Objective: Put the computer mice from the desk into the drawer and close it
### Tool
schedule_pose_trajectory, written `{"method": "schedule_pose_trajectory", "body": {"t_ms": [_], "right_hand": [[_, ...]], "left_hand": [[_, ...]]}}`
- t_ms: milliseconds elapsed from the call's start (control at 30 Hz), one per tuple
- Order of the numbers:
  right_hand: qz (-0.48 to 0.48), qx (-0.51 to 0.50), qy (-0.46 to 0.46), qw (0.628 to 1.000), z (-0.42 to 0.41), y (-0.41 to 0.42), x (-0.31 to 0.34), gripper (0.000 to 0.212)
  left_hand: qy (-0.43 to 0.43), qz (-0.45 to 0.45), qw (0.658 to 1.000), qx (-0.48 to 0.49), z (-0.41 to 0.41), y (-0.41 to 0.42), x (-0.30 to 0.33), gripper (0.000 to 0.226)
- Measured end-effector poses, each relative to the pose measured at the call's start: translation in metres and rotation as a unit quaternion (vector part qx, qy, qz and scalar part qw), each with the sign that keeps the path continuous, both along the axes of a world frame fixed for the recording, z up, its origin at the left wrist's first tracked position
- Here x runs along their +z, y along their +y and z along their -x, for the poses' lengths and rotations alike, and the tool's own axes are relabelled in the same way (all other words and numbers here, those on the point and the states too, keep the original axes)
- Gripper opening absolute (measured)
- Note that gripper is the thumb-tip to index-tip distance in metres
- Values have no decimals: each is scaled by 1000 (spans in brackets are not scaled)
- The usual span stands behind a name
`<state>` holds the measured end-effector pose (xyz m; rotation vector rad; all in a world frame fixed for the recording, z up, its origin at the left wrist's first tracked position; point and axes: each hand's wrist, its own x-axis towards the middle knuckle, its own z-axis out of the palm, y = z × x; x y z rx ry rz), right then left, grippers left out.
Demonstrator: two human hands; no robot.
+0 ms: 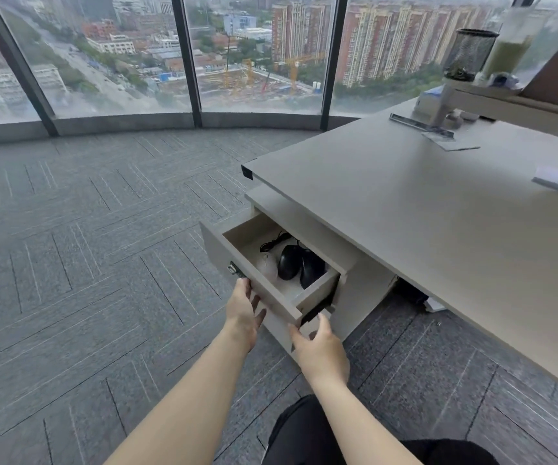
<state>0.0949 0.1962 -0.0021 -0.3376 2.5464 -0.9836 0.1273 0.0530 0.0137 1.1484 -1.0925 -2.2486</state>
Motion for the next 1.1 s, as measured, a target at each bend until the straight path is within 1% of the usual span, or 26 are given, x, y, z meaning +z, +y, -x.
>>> {"method": "schedule_pose_trajectory", "body": {"t_ms": [167, 367, 533, 633, 700, 767, 833, 1000, 1100], "right_hand": [[14, -37, -1, 999, 39, 3, -1, 80], [43, -78, -12, 996, 76, 3, -9, 83], [61, -111, -8, 992, 99, 1, -14, 80], [58, -112, -3, 992, 111, 1, -15, 79], [63, -115, -2, 991, 116, 1, -14, 74], [73, -118, 4, 990, 117, 1, -13, 58], [76, -117, 2, 990, 117, 1, -11, 50], [64, -101, -8, 993, 119, 1, -9, 54], [48, -85, 0, 995, 115, 4, -3, 48]], "left_hand": [[24, -25, 999, -18, 42, 0, -11, 59], [37, -41, 998, -28, 80, 2, -17, 56], [39, -52, 997, -47, 105, 3, -15, 55], [41, -57, 996, -55, 118, 5, -15, 56], [41, -60, 996, -55, 123, 8, -15, 55], [41, -63, 996, -54, 125, 9, -16, 54], [38, -60, 996, -51, 127, 9, -15, 54], [30, -51, 996, -61, 125, 7, -13, 54], [14, -51, 996, -68, 116, 9, -15, 56]]}}
